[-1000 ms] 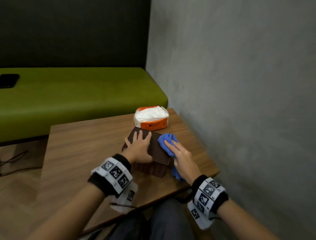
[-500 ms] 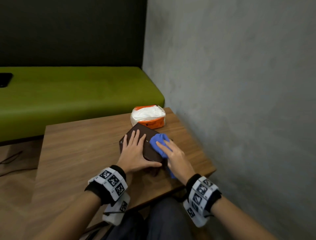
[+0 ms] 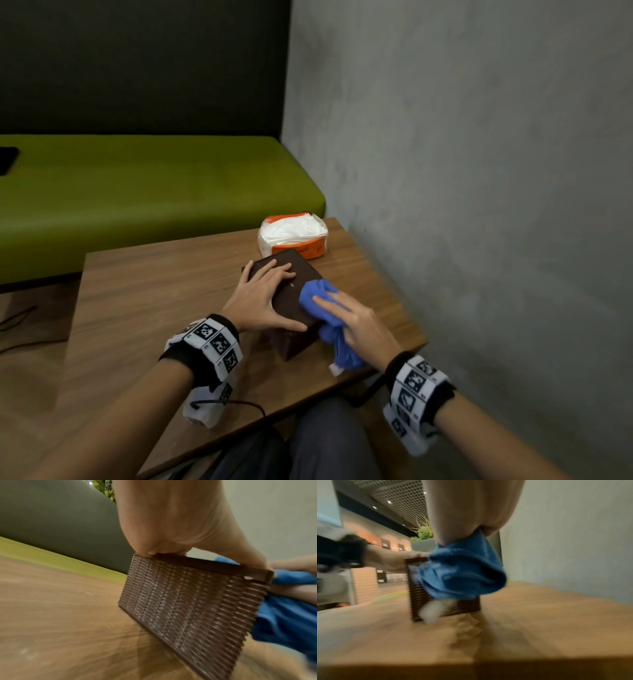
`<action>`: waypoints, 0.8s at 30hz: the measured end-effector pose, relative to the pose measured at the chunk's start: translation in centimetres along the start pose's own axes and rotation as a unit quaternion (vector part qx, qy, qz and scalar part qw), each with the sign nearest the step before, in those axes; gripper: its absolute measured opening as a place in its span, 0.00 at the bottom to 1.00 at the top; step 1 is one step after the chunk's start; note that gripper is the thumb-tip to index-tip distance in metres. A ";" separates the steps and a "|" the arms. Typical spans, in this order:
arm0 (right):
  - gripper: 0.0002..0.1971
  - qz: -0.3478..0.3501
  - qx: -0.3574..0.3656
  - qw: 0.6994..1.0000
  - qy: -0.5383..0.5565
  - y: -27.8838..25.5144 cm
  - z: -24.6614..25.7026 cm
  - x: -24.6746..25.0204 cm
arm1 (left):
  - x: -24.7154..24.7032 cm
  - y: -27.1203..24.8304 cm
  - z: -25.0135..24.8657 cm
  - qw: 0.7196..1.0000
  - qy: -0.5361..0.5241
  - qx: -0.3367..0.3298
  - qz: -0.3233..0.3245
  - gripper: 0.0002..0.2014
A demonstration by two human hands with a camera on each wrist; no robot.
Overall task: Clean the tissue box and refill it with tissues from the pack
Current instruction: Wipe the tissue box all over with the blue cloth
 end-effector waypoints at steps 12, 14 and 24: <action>0.40 -0.064 -0.085 0.993 -0.046 -0.5 2.7 -2.5 | -1.2 -3.5 -2.3 0.979 -0.079 0.181 0.060 0.38; 0.40 -0.071 -0.064 0.993 -0.064 -1.0 3.9 -3.1 | -1.5 -3.6 -1.8 0.968 -0.092 0.233 0.021 0.37; 0.33 -0.040 -0.068 0.997 0.013 2.9 -1.8 -0.2 | -1.3 -0.5 -0.2 0.987 0.063 0.136 0.062 0.64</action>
Point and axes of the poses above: each hand's wrist, its own y-axis towards the middle knuckle, its own x-axis out of the back of the hand, z = x × y, the point moved 7 cm from there along y, towards the middle knuckle, and after that the axes turned 6 degrees about x, right-handed, at the moved point
